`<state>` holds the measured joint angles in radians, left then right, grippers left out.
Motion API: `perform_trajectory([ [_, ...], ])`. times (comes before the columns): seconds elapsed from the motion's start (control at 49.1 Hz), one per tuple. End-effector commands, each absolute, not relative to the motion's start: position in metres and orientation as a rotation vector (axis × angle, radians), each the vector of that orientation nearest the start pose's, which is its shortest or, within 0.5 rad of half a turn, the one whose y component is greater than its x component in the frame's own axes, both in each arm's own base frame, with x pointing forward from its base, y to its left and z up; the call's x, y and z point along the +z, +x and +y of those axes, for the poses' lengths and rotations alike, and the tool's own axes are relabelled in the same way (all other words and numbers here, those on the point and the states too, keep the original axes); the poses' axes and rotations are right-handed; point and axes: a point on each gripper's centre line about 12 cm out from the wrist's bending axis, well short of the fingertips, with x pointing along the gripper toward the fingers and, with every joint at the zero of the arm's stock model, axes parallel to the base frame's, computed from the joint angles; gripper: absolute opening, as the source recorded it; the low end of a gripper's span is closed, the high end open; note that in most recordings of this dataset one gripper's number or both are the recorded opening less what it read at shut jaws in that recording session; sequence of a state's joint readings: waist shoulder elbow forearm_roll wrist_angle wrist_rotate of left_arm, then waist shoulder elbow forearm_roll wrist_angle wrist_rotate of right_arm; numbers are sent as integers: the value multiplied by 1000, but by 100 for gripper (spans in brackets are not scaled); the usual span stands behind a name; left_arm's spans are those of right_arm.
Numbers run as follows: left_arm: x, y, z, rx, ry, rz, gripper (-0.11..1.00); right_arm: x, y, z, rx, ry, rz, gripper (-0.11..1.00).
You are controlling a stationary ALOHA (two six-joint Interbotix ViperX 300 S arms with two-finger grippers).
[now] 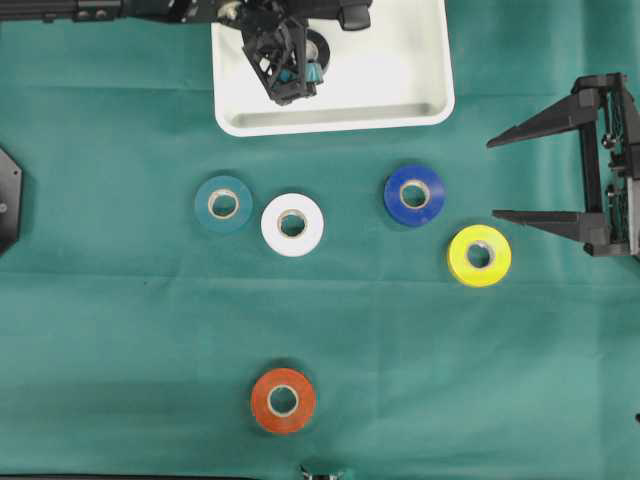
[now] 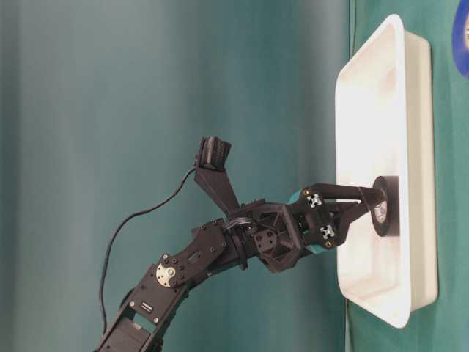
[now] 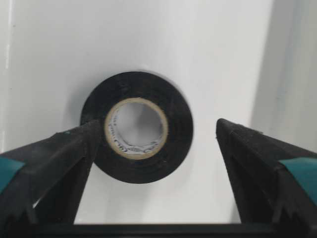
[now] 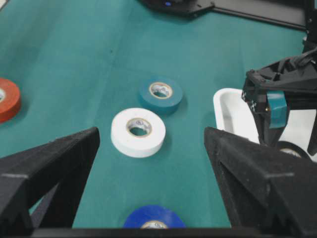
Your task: Pick up the tape from a random location and place it into the white case.
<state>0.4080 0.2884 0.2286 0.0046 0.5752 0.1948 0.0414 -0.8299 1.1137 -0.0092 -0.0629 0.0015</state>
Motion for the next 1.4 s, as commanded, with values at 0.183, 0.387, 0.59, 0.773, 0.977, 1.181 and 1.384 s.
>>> perform_trajectory([
  [0.183,175,420,180,267,-37,1059,100,274,225,10,45,-9,193,92],
  [0.387,210,416,171,259,-24,1030,100,276,226,10,44,-9,190,92],
  [0.59,255,413,159,246,-5,989,100,277,226,10,45,-9,187,92],
  [0.773,284,412,153,235,2,986,100,278,226,10,45,-9,185,92],
  [0.977,320,404,150,243,9,949,100,278,226,10,45,-9,185,92],
  [1.181,334,394,146,246,15,922,100,279,227,10,45,-9,184,92],
  [1.384,331,392,145,245,14,929,100,280,227,10,45,-9,182,92],
])
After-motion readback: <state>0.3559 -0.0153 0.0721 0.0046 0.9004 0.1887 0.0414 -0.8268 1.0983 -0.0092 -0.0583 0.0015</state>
